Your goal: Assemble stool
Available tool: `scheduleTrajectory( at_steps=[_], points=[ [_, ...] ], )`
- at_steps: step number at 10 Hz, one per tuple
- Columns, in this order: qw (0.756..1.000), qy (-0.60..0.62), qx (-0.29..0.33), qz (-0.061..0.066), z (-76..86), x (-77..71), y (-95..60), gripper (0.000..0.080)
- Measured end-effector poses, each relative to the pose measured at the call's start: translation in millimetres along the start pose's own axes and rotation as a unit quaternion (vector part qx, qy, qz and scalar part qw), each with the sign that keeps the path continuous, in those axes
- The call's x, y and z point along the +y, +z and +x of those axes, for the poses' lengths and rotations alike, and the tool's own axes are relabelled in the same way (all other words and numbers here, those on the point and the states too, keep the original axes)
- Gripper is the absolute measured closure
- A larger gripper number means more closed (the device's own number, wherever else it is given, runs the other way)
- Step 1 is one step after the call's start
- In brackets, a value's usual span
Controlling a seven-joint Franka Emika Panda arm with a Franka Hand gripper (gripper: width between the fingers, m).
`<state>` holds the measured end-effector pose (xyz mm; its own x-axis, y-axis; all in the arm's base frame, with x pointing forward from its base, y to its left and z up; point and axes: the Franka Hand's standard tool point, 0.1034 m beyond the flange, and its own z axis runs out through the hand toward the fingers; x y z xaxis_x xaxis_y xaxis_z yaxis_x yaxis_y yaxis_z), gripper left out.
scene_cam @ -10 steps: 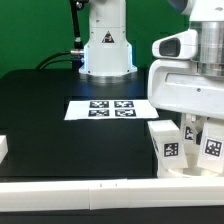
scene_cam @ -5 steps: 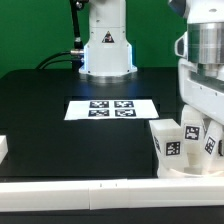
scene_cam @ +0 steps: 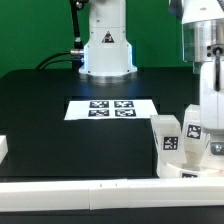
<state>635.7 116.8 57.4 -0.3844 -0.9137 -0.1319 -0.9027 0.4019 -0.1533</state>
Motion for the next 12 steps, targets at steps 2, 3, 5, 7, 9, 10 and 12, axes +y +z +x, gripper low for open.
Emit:
scheduleTrajectory(
  at_steps=[2, 3, 5, 7, 9, 10, 12],
  points=[
    [0.996, 0.085, -0.017, 0.024, -2.6, -1.8, -0.1, 0.0473],
    [0.993, 0.110, -0.028, 0.039, -5.2, 0.8, 1.1, 0.0473],
    [0.986, 0.151, -0.042, 0.059, -3.8, 2.3, 1.2, 0.0473],
    [0.987, 0.143, -0.042, 0.058, -4.5, 3.3, 1.6, 0.0425],
    [0.991, 0.115, -0.040, 0.060, -4.3, 2.5, 0.8, 0.0238],
    [0.995, 0.071, -0.043, 0.064, -5.6, -0.7, -6.1, 0.0167],
    [0.995, -0.033, -0.053, 0.073, -15.8, -2.4, -27.2, 0.0153]
  ],
)
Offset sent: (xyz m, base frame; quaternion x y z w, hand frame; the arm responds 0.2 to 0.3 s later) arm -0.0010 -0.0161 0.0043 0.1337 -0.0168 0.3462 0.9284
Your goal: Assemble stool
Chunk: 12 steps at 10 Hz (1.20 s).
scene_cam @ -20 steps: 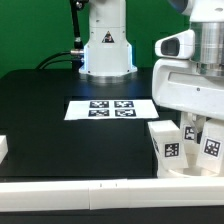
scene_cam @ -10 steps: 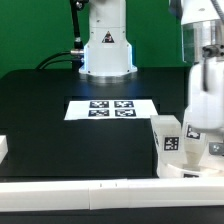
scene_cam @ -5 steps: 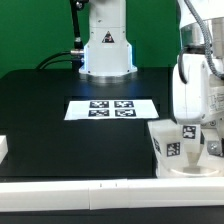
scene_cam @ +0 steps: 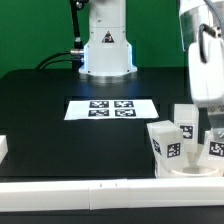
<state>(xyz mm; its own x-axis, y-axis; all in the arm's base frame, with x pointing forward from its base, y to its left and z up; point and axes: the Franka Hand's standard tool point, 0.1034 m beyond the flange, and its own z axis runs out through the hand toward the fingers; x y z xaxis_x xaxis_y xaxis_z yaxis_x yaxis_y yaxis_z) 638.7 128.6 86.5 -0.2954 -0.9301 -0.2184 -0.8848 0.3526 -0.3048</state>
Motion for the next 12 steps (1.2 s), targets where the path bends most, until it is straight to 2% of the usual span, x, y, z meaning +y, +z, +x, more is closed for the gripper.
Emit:
scheduleTrajectory(
  at_steps=[1, 2, 5, 6, 7, 8, 9, 12],
  points=[
    [0.995, -0.098, -0.011, 0.000, -7.2, -5.3, -10.9, 0.0151],
    [0.977, -0.215, -0.017, 0.004, -5.2, -10.1, -14.6, 0.0151],
    [0.949, -0.314, -0.010, 0.006, -3.3, -12.8, -14.1, 0.0151],
    [0.933, -0.360, -0.012, -0.007, -5.5, -10.8, -13.8, 0.0151],
    [0.891, -0.451, -0.019, -0.043, -12.5, -8.7, -18.3, 0.0151],
    [0.856, -0.514, -0.024, -0.055, -15.7, -11.6, -22.9, 0.0151],
    [0.815, -0.576, -0.029, -0.062, -12.9, -12.4, -22.9, 0.0151],
    [0.754, -0.653, -0.029, -0.062, -7.2, -14.6, -21.9, 0.0151]
  ],
)
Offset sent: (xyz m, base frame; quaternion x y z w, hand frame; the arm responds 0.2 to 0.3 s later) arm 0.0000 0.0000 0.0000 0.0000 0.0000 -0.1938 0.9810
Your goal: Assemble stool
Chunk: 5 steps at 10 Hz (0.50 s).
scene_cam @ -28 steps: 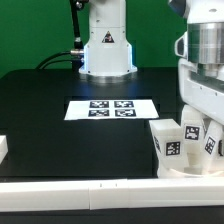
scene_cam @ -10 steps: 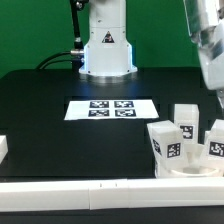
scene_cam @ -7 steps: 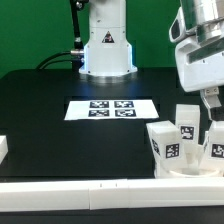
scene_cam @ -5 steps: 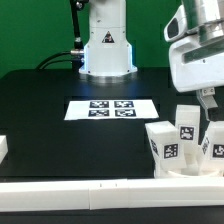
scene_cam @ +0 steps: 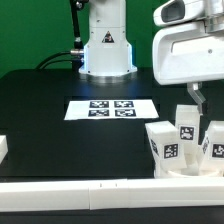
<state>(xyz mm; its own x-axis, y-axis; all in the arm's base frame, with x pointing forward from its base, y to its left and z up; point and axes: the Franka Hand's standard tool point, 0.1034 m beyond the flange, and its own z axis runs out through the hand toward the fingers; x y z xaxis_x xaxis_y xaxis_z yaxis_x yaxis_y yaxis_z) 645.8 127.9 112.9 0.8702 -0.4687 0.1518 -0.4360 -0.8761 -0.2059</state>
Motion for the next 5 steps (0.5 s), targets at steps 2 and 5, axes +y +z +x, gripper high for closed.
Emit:
scheduleTrajectory(
  at_steps=[2, 5],
  points=[
    [0.996, -0.084, 0.002, -0.010, 1.3, 1.8, -0.1, 0.0151],
    [0.930, -0.362, -0.056, -0.035, -9.2, -0.6, 11.4, 0.0151]
  ],
)
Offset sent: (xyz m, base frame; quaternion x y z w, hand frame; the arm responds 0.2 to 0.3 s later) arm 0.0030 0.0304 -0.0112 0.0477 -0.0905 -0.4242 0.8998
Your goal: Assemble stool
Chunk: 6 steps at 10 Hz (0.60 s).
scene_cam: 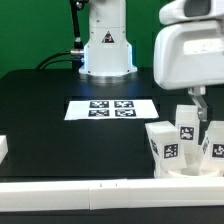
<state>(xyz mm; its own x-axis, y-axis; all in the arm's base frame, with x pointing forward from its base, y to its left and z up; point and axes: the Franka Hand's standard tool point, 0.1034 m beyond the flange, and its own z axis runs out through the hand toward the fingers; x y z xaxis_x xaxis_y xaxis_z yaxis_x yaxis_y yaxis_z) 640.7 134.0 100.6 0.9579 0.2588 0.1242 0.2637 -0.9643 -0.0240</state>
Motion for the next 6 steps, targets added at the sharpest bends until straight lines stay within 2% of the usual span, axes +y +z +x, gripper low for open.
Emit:
scheduleTrajectory(
  at_steps=[1, 5, 6],
  points=[
    [1.000, -0.017, 0.019, -0.005, 2.8, -2.4, -0.6, 0.0151],
    [0.989, -0.148, 0.007, -0.029, -0.5, 10.1, 0.6, 0.0151],
    [0.970, -0.239, -0.002, -0.045, 0.1, 14.9, 1.8, 0.0151]
  ],
)
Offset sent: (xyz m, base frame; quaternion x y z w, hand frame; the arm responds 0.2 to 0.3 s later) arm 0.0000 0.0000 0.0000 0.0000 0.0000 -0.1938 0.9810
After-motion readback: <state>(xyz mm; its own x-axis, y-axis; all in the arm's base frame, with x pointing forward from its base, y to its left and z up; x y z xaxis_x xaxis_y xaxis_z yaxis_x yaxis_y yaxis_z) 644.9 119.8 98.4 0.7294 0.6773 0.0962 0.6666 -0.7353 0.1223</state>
